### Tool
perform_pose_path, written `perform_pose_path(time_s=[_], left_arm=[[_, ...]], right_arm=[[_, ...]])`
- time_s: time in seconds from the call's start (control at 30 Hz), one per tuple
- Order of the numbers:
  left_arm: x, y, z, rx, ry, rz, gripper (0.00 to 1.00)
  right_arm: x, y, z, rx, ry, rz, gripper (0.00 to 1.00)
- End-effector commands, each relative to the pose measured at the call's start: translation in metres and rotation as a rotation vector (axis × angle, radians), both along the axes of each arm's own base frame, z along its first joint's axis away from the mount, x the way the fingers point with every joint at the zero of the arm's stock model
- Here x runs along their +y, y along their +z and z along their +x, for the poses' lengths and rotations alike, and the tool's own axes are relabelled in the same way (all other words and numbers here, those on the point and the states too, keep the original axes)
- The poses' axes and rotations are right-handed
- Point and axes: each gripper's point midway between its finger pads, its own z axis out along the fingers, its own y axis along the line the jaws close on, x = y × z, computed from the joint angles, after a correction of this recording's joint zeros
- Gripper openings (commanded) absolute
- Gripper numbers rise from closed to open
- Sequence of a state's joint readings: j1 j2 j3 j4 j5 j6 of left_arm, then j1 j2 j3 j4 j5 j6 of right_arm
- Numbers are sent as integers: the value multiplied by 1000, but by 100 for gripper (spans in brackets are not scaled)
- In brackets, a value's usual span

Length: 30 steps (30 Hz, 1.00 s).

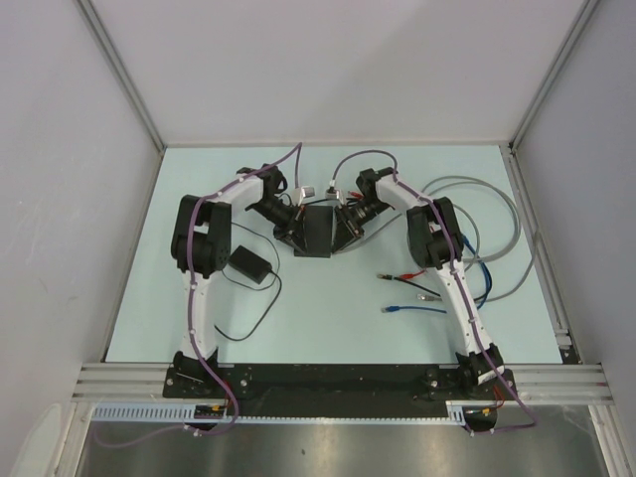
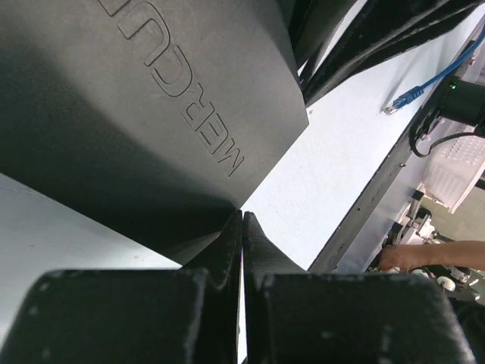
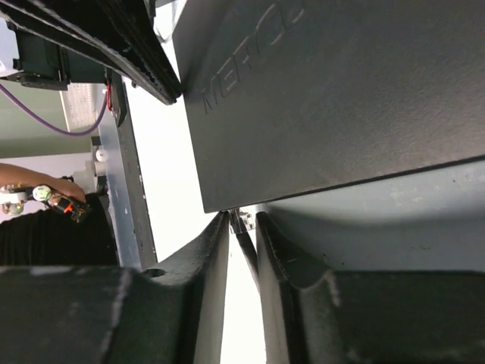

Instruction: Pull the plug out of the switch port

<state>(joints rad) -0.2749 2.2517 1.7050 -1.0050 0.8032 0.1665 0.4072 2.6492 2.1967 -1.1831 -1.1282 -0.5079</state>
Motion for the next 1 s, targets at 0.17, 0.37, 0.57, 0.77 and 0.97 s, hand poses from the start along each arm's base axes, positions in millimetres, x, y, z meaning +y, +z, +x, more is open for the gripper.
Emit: perform_pose_path(time_s=[0.17, 0.37, 0.57, 0.77, 0.97], left_arm=[[6, -10, 16, -89, -22, 52, 0], [7, -11, 16, -92, -24, 60, 0], [7, -11, 17, -96, -25, 64, 0], [5, -12, 15, -96, -35, 66, 0], [3, -13, 15, -95, -38, 67, 0]], right_arm=[[-10, -62, 1, -66, 32, -183, 18], [-13, -66, 5, -71, -1, -236, 10], [-12, -61, 26, -93, -32, -228, 7], [-18, -58, 28, -78, -62, -224, 6], [-19, -61, 10, -34, -40, -234, 4]])
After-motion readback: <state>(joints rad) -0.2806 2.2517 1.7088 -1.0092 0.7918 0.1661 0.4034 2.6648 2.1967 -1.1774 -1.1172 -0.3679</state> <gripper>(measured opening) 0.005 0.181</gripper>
